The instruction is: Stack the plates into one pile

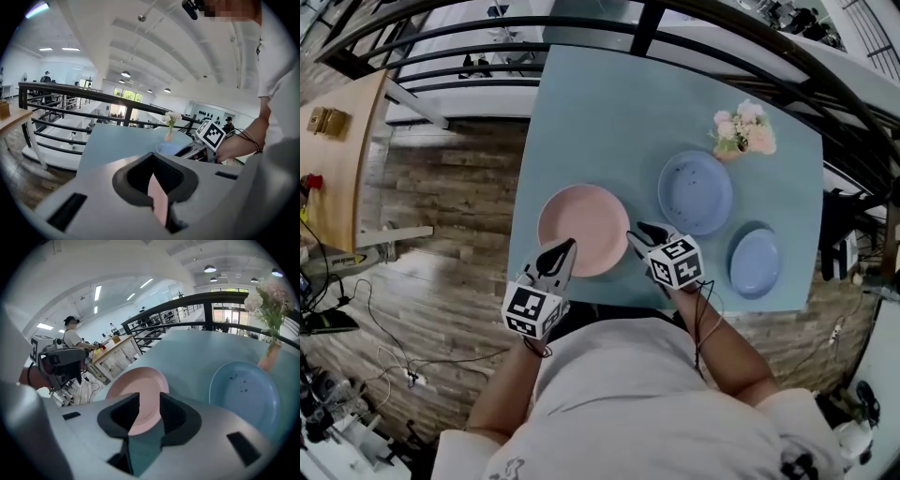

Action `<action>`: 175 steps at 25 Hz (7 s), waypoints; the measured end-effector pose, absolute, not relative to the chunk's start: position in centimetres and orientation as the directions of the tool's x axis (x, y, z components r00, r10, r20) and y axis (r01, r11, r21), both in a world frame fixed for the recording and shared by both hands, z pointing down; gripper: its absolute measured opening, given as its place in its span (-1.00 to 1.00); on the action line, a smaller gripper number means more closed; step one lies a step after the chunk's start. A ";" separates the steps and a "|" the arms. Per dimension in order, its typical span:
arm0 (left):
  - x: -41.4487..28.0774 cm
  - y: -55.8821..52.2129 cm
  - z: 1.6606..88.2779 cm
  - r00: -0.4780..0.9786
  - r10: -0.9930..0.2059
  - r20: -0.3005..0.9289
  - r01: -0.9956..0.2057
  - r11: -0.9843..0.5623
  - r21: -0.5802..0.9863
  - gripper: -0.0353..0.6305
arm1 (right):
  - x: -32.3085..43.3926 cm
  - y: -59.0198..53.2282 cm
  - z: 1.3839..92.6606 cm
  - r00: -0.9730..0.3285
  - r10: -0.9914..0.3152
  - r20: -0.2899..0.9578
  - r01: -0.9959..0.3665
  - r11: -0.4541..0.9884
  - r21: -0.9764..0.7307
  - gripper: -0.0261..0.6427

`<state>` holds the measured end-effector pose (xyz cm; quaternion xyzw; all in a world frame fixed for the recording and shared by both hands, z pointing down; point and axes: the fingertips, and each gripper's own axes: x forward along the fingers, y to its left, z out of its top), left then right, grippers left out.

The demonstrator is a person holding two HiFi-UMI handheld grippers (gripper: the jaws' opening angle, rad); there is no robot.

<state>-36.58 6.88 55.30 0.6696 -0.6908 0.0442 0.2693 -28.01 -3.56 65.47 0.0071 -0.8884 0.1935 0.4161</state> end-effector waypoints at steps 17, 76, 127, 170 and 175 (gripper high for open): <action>-38.2 5.9 61.4 0.035 -0.843 0.537 -0.926 0.175 0.335 -0.88 | -29.4 -4.4 74.2 -0.514 0.236 0.825 -0.283 0.861 -0.423 -0.53; -31.1 14.0 49.2 0.203 -0.916 0.345 -0.975 -0.158 0.154 -0.88 | -17.5 0.0 61.8 -0.710 -0.169 0.684 -0.602 0.649 -0.465 -0.86; 5.8 -13.3 52.0 0.492 -0.761 0.423 -0.868 -0.463 0.178 -0.88 | 27.3 -20.7 63.5 -0.594 -0.420 0.686 -0.804 0.321 -0.500 -0.84; 2.7 -20.8 58.4 0.500 -0.689 0.525 -0.865 -0.423 0.269 -0.88 | 25.8 -27.8 68.9 -0.519 -0.395 0.758 -0.843 0.384 -0.377 -0.50; 3.1 -19.7 57.5 0.495 -0.701 0.513 -0.868 -0.427 0.253 -0.88 | 25.1 -26.6 66.4 -0.550 -0.411 0.727 -0.810 0.476 -0.343 -0.49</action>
